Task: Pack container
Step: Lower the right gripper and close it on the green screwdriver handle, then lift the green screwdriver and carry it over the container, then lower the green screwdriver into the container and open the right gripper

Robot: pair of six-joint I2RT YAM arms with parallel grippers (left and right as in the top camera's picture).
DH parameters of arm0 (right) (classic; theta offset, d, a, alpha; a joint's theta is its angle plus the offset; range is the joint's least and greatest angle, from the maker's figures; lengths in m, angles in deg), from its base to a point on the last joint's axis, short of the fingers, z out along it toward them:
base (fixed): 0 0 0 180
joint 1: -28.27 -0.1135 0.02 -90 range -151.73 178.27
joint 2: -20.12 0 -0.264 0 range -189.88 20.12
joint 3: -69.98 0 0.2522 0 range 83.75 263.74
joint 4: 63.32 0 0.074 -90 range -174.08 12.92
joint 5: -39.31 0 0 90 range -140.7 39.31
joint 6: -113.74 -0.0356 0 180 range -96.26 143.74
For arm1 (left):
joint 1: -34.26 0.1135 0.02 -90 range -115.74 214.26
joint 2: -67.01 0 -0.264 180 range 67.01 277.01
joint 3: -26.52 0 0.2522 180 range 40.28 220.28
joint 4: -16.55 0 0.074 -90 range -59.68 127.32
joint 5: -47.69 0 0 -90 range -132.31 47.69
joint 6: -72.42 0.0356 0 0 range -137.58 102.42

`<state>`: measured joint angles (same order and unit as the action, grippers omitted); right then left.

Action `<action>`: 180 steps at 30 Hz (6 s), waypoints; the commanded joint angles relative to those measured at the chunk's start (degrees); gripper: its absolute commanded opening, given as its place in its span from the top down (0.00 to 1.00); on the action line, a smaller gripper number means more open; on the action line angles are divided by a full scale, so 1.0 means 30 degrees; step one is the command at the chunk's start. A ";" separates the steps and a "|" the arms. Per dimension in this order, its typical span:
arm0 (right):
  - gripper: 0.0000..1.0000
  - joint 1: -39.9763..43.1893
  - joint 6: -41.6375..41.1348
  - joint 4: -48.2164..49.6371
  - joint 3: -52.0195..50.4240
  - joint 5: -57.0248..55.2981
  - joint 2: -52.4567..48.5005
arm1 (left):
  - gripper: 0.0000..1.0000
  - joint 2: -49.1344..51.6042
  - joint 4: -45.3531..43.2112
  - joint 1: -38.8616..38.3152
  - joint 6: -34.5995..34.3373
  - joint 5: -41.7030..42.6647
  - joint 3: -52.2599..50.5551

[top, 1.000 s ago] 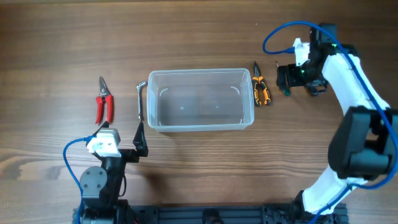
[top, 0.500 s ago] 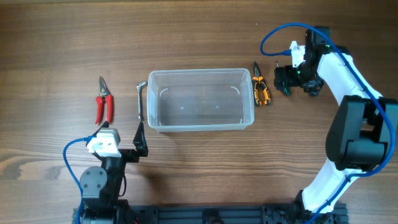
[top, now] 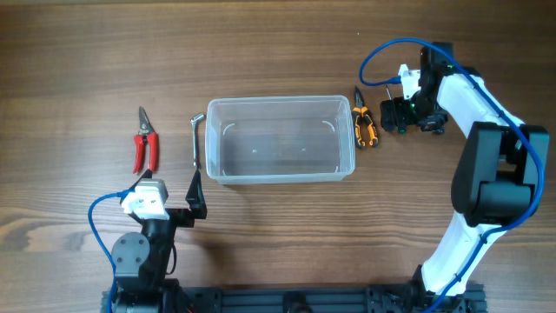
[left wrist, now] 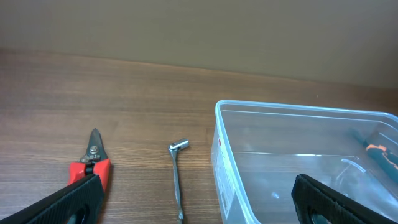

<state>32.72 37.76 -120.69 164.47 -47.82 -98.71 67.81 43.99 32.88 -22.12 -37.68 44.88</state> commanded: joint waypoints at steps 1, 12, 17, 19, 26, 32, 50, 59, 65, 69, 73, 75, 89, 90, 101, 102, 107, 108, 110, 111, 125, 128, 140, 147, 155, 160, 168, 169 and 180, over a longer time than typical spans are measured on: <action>0.01 0.0044 0.0474 0.0175 -0.0197 -0.0189 -0.0940 | 0.00 -0.0138 -0.0066 0.0146 0.0379 0.0299 -0.0138; 0.10 0.0044 0.0474 0.0321 -0.0189 -0.0109 -0.0940 | 0.00 -0.0138 -0.0066 0.0146 0.0379 0.0299 -0.0138; 0.07 0.0044 0.0328 0.0597 -0.0146 0.0597 -0.0940 | 0.00 -0.0138 -0.0066 0.0146 0.0379 0.0299 -0.0138; 0.05 0.0044 0.0372 0.0743 -0.0146 0.0612 -0.0940 | 0.00 -0.0138 -0.0066 0.0146 0.0379 0.0299 -0.0138; 0.05 0.0044 0.0765 0.0889 -0.0138 0.0612 -0.0940 | 0.00 -0.0138 -0.0066 0.0146 0.0379 0.0299 -0.0138; 0.13 0.0044 0.0758 0.0590 -0.0138 0.0612 -0.0940 | 0.00 -0.0138 -0.0066 0.0146 0.0379 0.0299 -0.0138; 0.33 -0.0124 0.0321 0.0153 0.0313 0.1195 -0.0933 | 0.00 -0.0138 -0.0066 0.0146 0.0379 0.0299 -0.0138; 0.39 -0.0692 0.0364 0.0029 0.0911 0.1180 -0.0933 | 0.00 -0.0138 -0.0066 0.0146 0.0379 0.0299 -0.0138; 0.39 -0.0750 0.0648 -0.0204 0.0911 0.0357 -0.0933 | 0.00 -0.0138 -0.0066 0.0146 0.0379 0.0299 -0.0138; 0.39 -0.0729 0.0816 -0.0474 0.0911 -0.0634 -0.0933 | 0.00 -0.0138 -0.0066 0.0146 0.0379 0.0299 -0.0138; 0.41 -0.0729 0.0772 -0.0495 0.0911 -0.0627 -0.0933 | 0.00 -0.0138 -0.0066 0.0146 0.0379 0.0299 -0.0138; 0.42 -0.0729 0.0772 -0.0488 0.0911 -0.0627 -0.0933 | 0.00 -0.0138 -0.0066 0.0146 0.0379 0.0299 -0.0138; 0.69 -0.0729 0.0765 -0.0568 0.0911 -0.0605 -0.0933 | 0.00 -0.0138 -0.0066 0.0146 0.0379 0.0299 -0.0138; 0.72 -0.0729 0.0758 -0.0605 0.0911 -0.0612 -0.0933 | 0.00 -0.0138 -0.0066 0.0146 0.0379 0.0299 -0.0138; 0.94 -0.0729 0.0772 -0.0605 0.0911 -0.0612 -0.0933 | 0.00 -0.0138 -0.0066 0.0146 0.0379 0.0299 -0.0138; 0.96 -0.0729 0.0765 -0.0546 0.0911 -0.0612 -0.0933 | 0.00 -0.0138 -0.0066 0.0146 0.0379 0.0299 -0.0138; 0.96 -0.0729 0.0605 -0.0554 0.1035 -0.0612 -0.0925 | 0.00 -0.0138 -0.0066 0.0146 0.0379 0.0299 -0.0138; 0.96 -0.0729 0.0313 -0.0612 0.1166 -0.0619 -0.0925 | 0.00 -0.0138 -0.0066 0.0146 0.0379 0.0299 -0.0138; 0.96 -0.0729 0.0189 -0.0656 0.1421 -0.0619 -0.0911 | 0.00 -0.0138 -0.0066 0.0146 0.0379 0.0299 -0.0138; 0.96 -0.0729 0.0095 -0.0699 0.1566 -0.0619 -0.0852 | 0.00 -0.0138 -0.0066 0.0146 0.0379 0.0299 -0.0138; 0.96 -0.0750 -0.0233 -0.1253 0.3701 -0.0532 0.0379 | 0.00 -0.0138 -0.0066 0.0146 0.0379 0.0299 -0.0138; 0.96 -0.0750 -0.0240 -0.1508 0.4320 -0.0532 0.0867 | 0.00 -0.0138 -0.0066 0.0146 0.0379 0.0299 -0.0138; 0.96 -0.0750 0.0597 -0.1399 0.4903 0.2368 0.4801 | 0.00 -0.0138 -0.0066 0.0146 0.0379 0.0299 -0.0138; 0.96 -0.1545 0.1989 -0.2630 0.4896 0.3723 0.6776 | 0.00 -0.0138 -0.0066 0.0146 0.0379 0.0299 -0.0138; 0.96 -0.4524 0.3344 -0.4663 0.4896 0.4991 0.6972 | 0.00 -0.0138 -0.0066 0.0146 0.0379 0.0299 -0.0138; 0.96 -0.7023 0.3534 -0.4728 0.4896 0.5523 0.6972 | 0.00 -0.0138 -0.0066 0.0146 0.0379 0.0299 -0.0138; 0.96 -1.1162 0.6732 -0.5639 0.4801 0.5479 0.6958 | 0.00 -0.0138 -0.0066 0.0146 0.0379 0.0299 -0.0138; 0.96 -1.1373 0.7016 -0.5639 0.4801 0.5479 0.6936 | 0.00 -0.0138 -0.0066 0.0146 0.0379 0.0299 -0.0138; 0.96 -1.2087 1.1380 -0.5442 0.2769 0.5493 0.6929 | 0.00 -0.0138 -0.0066 0.0146 0.0379 0.0299 -0.0138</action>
<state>-3.52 65.43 -137.37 176.34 -32.48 -78.75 67.81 43.99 32.88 -22.12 -37.68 44.88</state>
